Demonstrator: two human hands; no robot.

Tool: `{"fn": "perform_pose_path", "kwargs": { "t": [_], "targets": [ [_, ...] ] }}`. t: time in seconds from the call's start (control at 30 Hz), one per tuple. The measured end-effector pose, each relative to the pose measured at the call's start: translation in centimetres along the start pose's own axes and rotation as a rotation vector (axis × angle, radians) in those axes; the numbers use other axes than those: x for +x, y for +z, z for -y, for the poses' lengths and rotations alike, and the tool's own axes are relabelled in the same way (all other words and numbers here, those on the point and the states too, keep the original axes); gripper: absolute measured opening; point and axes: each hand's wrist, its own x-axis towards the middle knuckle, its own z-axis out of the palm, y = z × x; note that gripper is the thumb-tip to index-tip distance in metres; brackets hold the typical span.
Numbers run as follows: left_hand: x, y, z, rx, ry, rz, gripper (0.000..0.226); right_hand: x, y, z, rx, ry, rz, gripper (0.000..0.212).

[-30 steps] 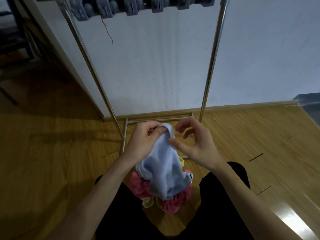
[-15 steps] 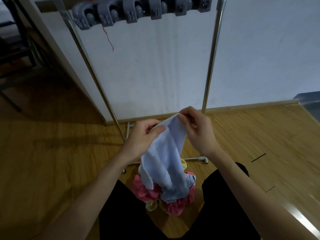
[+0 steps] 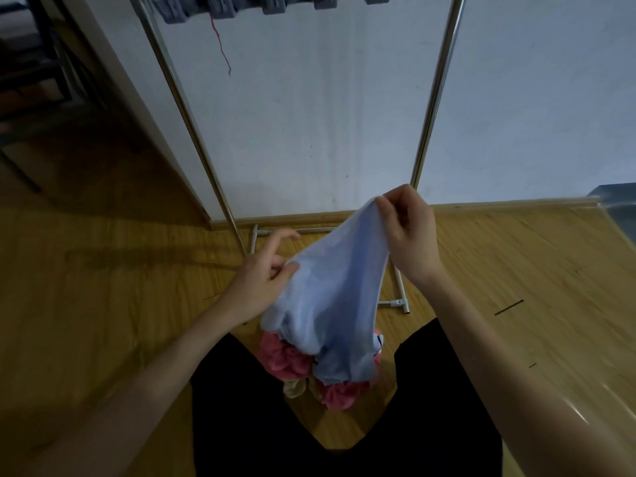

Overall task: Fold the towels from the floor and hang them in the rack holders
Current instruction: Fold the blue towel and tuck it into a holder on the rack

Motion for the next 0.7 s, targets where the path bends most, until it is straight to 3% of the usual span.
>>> {"fn": "perform_pose_path", "kwargs": {
  "t": [0.1, 0.27, 0.37, 0.5, 0.7],
  "targets": [
    [0.6, -0.6, -1.2, 0.024, 0.093, 0.004, 0.018, -0.3, -0.2, -0.5, 0.022, 0.06, -0.022, 0.017],
    [1.6, -1.2, -1.9, -0.068, -0.06, 0.088, 0.024, -0.7, -0.7, -0.9, -0.008, 0.066, 0.023, 0.016],
    [1.6, -1.4, -2.2, -0.043, -0.059, 0.157, 0.035, -1.0, -0.8, -1.2, -0.019, 0.068, 0.042, 0.014],
    [1.1, -1.4, -2.7, 0.249, 0.096, 0.125, 0.033, -1.5, -1.0, -1.9, -0.005, 0.049, 0.085, 0.003],
    [1.8, -1.5, -3.2, 0.517, 0.373, -0.003, 0.014, -2.8, -1.6, -3.1, -0.051, -0.013, 0.295, 0.013]
  ]
}}
